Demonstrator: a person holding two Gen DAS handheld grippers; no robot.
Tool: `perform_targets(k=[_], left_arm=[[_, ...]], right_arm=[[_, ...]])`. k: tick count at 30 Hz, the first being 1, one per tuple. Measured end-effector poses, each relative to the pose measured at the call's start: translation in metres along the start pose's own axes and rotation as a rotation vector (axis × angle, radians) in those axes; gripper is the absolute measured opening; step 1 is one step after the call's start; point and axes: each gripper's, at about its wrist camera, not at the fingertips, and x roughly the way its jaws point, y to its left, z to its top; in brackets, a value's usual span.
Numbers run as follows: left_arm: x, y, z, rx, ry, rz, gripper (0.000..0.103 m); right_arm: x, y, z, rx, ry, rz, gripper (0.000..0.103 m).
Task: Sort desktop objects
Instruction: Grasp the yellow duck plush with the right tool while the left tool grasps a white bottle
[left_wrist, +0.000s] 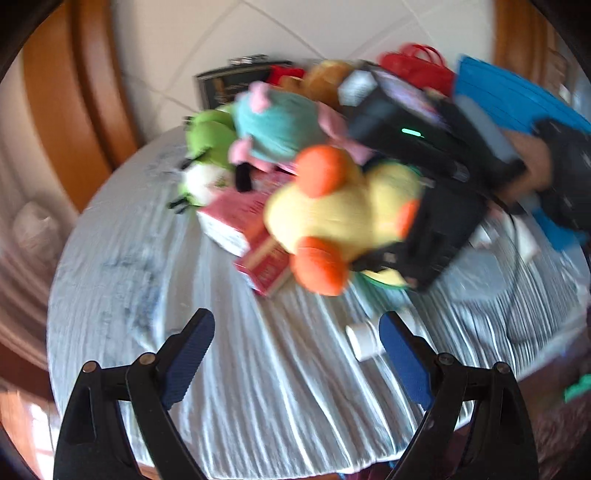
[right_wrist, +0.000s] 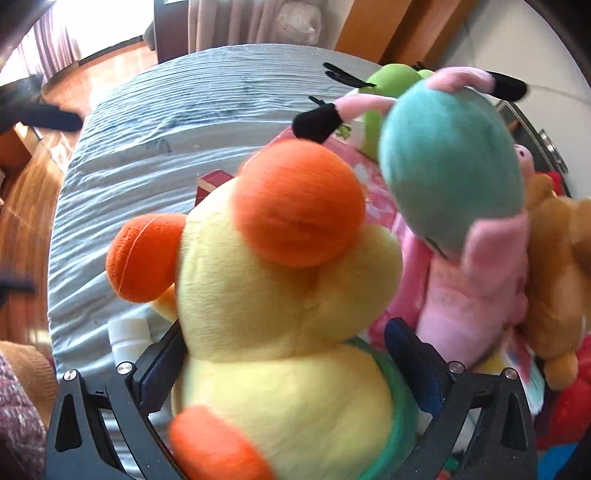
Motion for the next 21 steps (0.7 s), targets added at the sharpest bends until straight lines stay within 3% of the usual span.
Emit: perform_targets(k=[3, 4, 5, 8, 13, 16, 18, 21], left_arm=[[0.017, -0.015, -0.009, 0.14, 0.046, -0.113, 0.091], [0.024, -0.02, -0.012, 0.197, 0.065, -0.162, 0.091], [0.029, -0.025, -0.013, 0.232, 0.073, -0.181, 0.091], [0.045, -0.038, -0.014, 0.367, 0.109, -0.233, 0.091], [0.067, -0.062, -0.001, 0.535, 0.139, -0.31, 0.085], [0.08, -0.073, 0.004, 0.609, 0.155, -0.342, 0.067], [0.092, -0.079, 0.003, 0.651, 0.189, -0.351, 0.047], [0.097, -0.077, -0.002, 0.674, 0.196, -0.362, 0.039]], right_arm=[[0.021, 0.017, 0.001, -0.03, 0.07, 0.011, 0.103], [0.022, 0.018, 0.0, -0.027, 0.064, 0.005, 0.098], [0.018, 0.015, -0.001, -0.005, 0.039, 0.005, 0.085], [-0.006, -0.007, -0.007, 0.135, 0.0, 0.016, 0.077], [-0.065, -0.043, -0.037, 0.368, -0.12, 0.03, 0.077], [-0.095, -0.052, -0.059, 0.476, -0.181, -0.008, 0.077], [-0.108, -0.057, -0.073, 0.55, -0.213, -0.019, 0.077], [-0.129, -0.061, -0.095, 0.64, -0.261, -0.038, 0.078]])
